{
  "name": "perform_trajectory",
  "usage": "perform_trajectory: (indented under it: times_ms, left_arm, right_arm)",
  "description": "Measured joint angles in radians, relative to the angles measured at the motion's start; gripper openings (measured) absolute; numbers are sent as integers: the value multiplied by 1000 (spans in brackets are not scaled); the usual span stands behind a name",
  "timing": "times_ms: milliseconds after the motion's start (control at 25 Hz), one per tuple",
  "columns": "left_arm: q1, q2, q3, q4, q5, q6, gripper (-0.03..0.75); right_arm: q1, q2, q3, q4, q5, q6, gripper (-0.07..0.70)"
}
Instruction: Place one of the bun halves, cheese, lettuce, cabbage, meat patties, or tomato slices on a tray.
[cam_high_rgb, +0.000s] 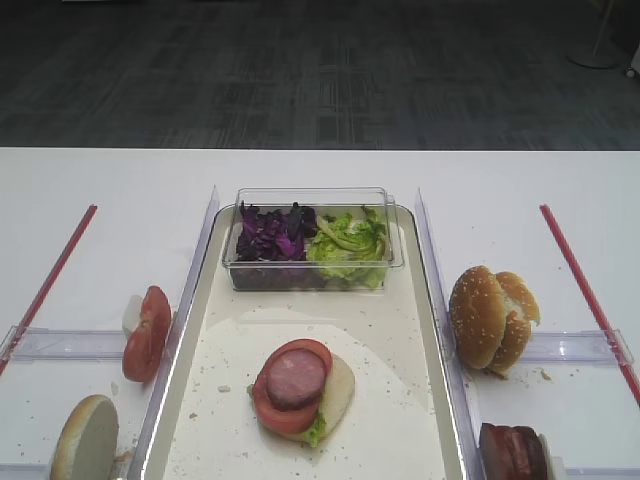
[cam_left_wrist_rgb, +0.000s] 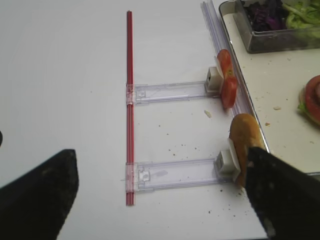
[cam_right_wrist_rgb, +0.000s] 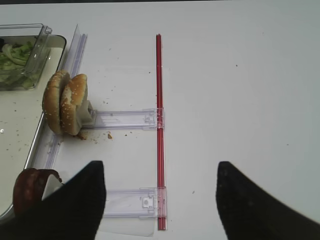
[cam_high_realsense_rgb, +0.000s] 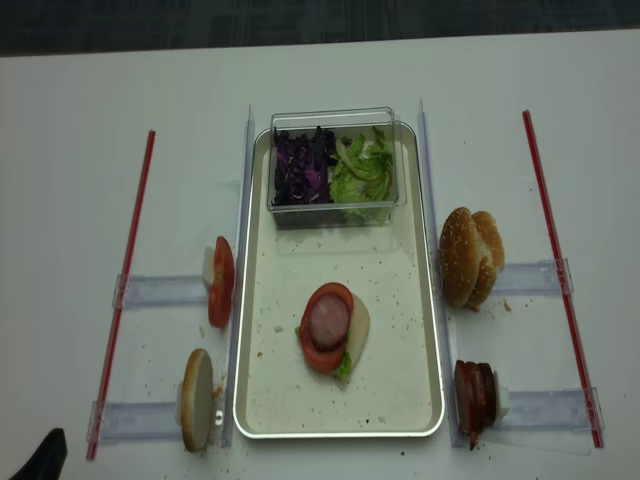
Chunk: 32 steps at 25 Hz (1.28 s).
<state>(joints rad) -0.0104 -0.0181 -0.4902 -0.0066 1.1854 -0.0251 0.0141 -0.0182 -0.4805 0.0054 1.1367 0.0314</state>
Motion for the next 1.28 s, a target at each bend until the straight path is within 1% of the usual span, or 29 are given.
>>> perform_trajectory:
  times_ms: [360, 1280]
  left_arm:
    - [0, 0, 0, 0, 0, 0, 618]
    - [0, 0, 0, 0, 0, 0, 618]
  right_arm:
    - [0, 0, 0, 0, 0, 0, 481]
    - [0, 0, 0, 0, 0, 0, 481]
